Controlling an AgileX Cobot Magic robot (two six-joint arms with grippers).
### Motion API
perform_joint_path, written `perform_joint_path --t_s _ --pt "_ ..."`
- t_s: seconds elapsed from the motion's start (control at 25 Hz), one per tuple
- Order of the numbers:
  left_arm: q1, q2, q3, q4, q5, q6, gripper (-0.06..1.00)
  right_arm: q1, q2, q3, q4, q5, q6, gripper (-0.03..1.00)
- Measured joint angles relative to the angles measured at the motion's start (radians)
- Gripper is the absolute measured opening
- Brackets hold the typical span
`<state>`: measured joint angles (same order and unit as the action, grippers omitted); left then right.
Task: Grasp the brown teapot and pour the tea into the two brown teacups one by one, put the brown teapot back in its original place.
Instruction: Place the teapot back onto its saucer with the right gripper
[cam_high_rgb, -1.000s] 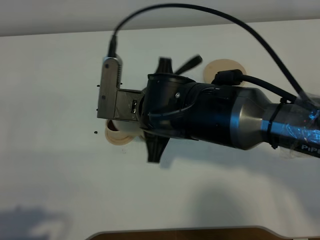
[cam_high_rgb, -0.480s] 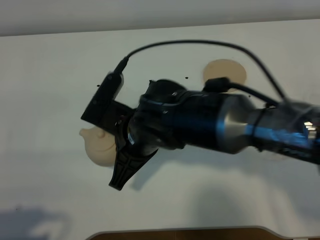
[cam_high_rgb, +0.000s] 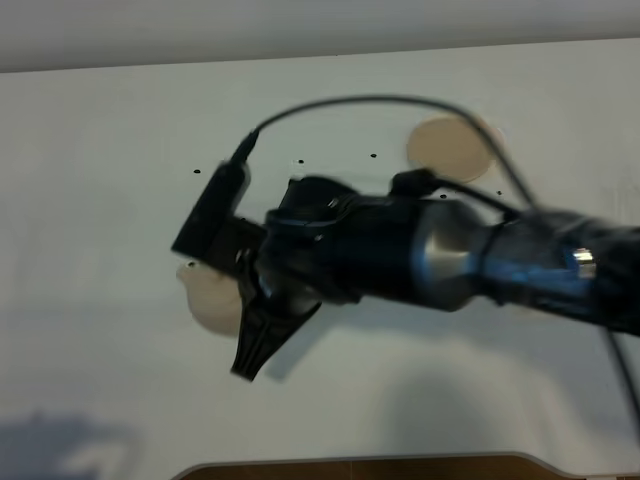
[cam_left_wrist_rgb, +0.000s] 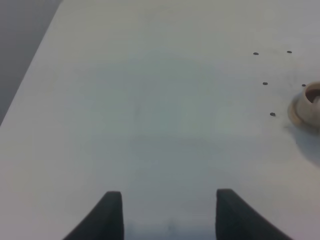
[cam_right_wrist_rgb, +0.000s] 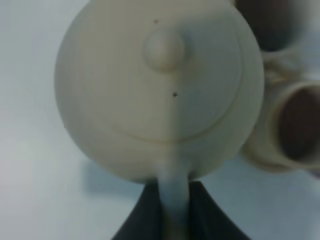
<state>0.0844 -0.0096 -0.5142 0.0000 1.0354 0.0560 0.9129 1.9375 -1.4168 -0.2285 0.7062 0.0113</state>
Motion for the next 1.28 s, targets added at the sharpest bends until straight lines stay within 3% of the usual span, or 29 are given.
perform_joint_path --t_s 0.12,0.32,0.6,0.96,1.28 --pt "0.0 0.0 0.0 0.0 0.0 0.0 0.46 -0.059 -0.066 -0.001 -0.022 0.021 0.033 0.11" --pt "0.0 0.0 0.0 0.0 0.0 0.0 0.46 -0.255 -0.089 -0.004 -0.03 0.024 0.063 0.11" --pt "0.0 0.0 0.0 0.0 0.0 -0.001 0.46 -0.489 -0.058 -0.004 -0.021 -0.057 0.065 0.11" --pt "0.0 0.0 0.0 0.0 0.0 -0.001 0.46 -0.608 0.06 -0.004 0.005 -0.136 0.064 0.11" --pt "0.0 0.0 0.0 0.0 0.0 -0.001 0.46 -0.64 0.128 0.0 0.013 -0.18 0.064 0.11"
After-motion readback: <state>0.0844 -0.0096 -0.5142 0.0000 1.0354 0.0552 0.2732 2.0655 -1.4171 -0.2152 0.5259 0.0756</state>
